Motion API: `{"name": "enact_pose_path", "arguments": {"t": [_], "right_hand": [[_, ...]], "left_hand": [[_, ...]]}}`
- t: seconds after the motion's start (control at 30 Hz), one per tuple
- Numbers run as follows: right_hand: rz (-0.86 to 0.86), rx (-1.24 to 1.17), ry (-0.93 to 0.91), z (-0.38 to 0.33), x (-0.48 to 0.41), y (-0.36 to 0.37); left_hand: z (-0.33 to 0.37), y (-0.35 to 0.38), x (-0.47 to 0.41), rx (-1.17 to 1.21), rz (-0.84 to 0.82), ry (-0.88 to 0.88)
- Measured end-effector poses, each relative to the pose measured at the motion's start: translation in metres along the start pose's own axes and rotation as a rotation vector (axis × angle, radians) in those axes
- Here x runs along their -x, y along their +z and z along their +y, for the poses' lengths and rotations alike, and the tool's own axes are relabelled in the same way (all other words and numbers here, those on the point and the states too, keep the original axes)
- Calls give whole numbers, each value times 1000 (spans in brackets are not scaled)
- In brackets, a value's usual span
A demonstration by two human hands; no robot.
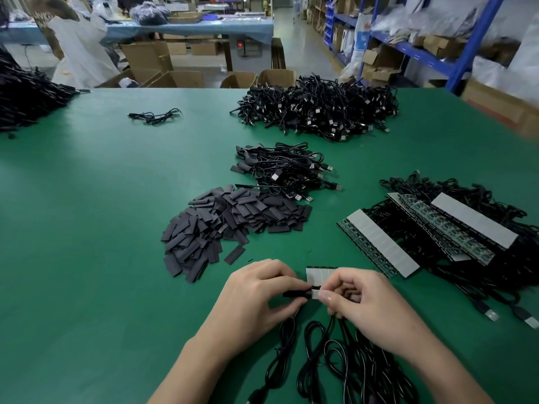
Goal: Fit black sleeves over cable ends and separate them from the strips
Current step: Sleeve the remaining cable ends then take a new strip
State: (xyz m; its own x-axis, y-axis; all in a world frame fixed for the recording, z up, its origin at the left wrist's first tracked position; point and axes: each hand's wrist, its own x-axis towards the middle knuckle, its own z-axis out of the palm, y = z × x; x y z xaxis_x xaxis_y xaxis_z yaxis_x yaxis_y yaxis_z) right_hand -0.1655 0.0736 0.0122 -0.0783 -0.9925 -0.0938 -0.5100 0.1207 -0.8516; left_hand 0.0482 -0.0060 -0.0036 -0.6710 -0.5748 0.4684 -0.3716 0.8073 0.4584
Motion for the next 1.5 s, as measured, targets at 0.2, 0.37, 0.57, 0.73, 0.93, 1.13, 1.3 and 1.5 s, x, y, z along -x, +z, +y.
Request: {"name": "enact_pose_path", "arguments": {"t": [0.2,0.37,0.57,0.73,0.93,1.13,1.3,1.5], "right_hand": [[-28,-11,-12,4,-2,4],[-21,-8,-20,6,-2,6],[74,24,-117,4,-1,6],[316,357,-504,0,0,7],[386,398,-606,1,0,6],[424,333,-617,-1,0,7],[430,340,-661,2,-2,8],[435,362,-686,5,-3,8]], "left_hand": [[1,3,0,-35,8,64],[0,5,-1,-65,9,123],[0,8,0,68,71,28],[-1,8,-1,437,1,-353],[1,8,0,639,-138,-463],[2,8,0,530,-56,-362],[3,10,-1,427,12,-289],[5,12,0,409,25,-272]]}}
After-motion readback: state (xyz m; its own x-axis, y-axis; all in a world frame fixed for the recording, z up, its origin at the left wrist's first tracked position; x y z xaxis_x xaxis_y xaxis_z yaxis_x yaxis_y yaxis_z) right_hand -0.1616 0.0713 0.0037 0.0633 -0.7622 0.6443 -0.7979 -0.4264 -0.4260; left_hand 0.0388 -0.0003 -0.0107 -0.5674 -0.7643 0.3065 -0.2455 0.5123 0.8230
